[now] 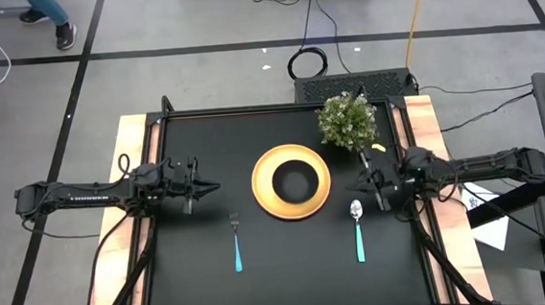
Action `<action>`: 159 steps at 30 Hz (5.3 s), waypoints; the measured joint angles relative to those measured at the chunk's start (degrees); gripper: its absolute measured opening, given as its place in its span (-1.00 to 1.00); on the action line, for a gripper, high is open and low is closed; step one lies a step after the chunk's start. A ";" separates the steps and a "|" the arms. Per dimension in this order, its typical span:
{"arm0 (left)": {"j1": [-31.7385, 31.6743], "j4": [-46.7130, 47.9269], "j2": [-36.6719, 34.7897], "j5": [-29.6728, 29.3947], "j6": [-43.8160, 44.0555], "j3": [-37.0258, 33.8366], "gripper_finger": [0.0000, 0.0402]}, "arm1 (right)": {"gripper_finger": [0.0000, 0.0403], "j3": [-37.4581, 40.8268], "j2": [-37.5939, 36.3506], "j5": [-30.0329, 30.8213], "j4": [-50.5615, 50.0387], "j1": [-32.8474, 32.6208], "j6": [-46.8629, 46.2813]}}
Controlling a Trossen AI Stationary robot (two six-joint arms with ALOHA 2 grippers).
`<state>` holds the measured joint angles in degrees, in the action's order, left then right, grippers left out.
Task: Set table place
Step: Put the blue fork on the yellow plate to the left of the black bowl
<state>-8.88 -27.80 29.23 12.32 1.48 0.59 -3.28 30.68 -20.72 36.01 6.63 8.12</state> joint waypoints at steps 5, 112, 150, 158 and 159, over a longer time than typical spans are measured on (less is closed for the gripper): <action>0.00 1.36 -0.01 -0.39 -2.41 -0.01 -0.87 | -1.00 0.04 -0.01 2.67 -1.96 0.02 1.75; 26.32 59.04 48.83 -3.98 -19.63 51.55 0.16 | -1.00 0.17 0.00 2.65 2.76 0.02 -1.34; 31.52 59.87 61.62 -14.61 -64.34 51.15 0.16 | -1.00 0.17 0.17 2.67 1.88 0.02 -1.25; 31.36 59.74 61.57 -15.46 -70.95 51.15 0.16 | -1.00 0.17 0.17 2.65 2.01 0.02 -1.25; 31.41 59.67 61.57 -15.10 -71.47 51.15 0.16 | -1.00 0.17 0.19 2.65 2.03 0.02 -1.25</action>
<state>22.53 31.87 90.80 -2.78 -70.00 51.75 -3.11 30.87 -18.06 38.04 6.65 6.87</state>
